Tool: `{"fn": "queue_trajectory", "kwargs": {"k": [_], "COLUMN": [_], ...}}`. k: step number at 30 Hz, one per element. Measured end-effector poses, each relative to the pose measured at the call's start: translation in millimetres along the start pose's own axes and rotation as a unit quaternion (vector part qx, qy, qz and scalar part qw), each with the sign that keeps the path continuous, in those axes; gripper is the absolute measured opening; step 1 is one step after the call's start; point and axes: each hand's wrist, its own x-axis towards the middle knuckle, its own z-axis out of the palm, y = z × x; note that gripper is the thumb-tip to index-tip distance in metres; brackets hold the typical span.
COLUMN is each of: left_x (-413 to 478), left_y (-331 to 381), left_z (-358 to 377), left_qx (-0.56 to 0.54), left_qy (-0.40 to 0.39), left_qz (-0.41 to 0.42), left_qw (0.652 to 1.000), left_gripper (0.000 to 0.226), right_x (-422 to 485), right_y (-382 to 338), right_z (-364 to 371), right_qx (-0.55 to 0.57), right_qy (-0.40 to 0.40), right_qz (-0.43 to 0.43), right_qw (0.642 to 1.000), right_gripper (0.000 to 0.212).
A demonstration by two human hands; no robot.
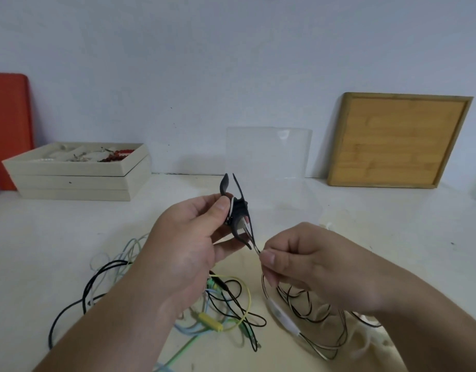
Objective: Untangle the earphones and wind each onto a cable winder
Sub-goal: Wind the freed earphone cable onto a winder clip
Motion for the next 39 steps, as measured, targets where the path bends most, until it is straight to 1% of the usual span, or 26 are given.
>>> {"fn": "queue_trajectory", "kwargs": {"k": [4, 6, 9, 12, 17, 22, 24, 28, 30, 32, 36, 39], "left_x": [0, 1, 3, 3, 5, 5, 5, 4, 2, 1, 4, 4], "left_y": [-2, -2, -1, -1, -3, -4, -3, -2, -3, -4, -5, -6], "left_z": [-1, -3, -7, -7, -7, -7, -6, -4, -4, -4, -4, -4], "left_qx": [0.013, 0.029, 0.037, 0.031, 0.084, 0.117, 0.107, 0.073, 0.093, 0.115, 0.136, 0.145], "left_qy": [-0.014, -0.017, -0.011, -0.008, -0.003, 0.006, 0.013, 0.012, 0.010, 0.015, 0.033, 0.028], "left_qz": [-0.002, -0.005, -0.004, -0.009, 0.007, 0.029, 0.031, 0.025, 0.026, 0.032, 0.047, 0.049], "left_qw": [1.000, 0.999, 0.999, 0.999, 0.996, 0.993, 0.994, 0.997, 0.995, 0.993, 0.989, 0.988], "left_gripper": [0.021, 0.021, 0.021, 0.021, 0.018, 0.021, 0.022, 0.022, 0.022, 0.023, 0.023, 0.024], "right_x": [0, -2, -3, -1, 0, -1, -1, 3, 5, 6, 5, 4], "right_y": [-3, -4, -5, -8, -14, -16, -17, -11, -8, -8, -14, -16], "right_z": [0, -3, -4, 3, 8, 7, 7, 12, 14, 14, 16, 19], "right_qx": [0.016, 0.018, -0.020, -0.083, -0.077, -0.063, -0.063, -0.134, -0.151, -0.143, -0.098, -0.074], "right_qy": [0.000, 0.014, 0.038, 0.036, 0.016, 0.025, 0.034, 0.064, 0.065, 0.065, 0.032, 0.014], "right_qz": [0.001, 0.012, 0.034, 0.052, 0.056, 0.063, 0.074, 0.107, 0.124, 0.133, 0.096, 0.069], "right_qw": [1.000, 1.000, 0.998, 0.995, 0.995, 0.996, 0.995, 0.983, 0.979, 0.979, 0.990, 0.995], "right_gripper": [0.039, 0.041, 0.042, 0.042, 0.041, 0.042, 0.042, 0.041, 0.041, 0.042, 0.044, 0.043]}}
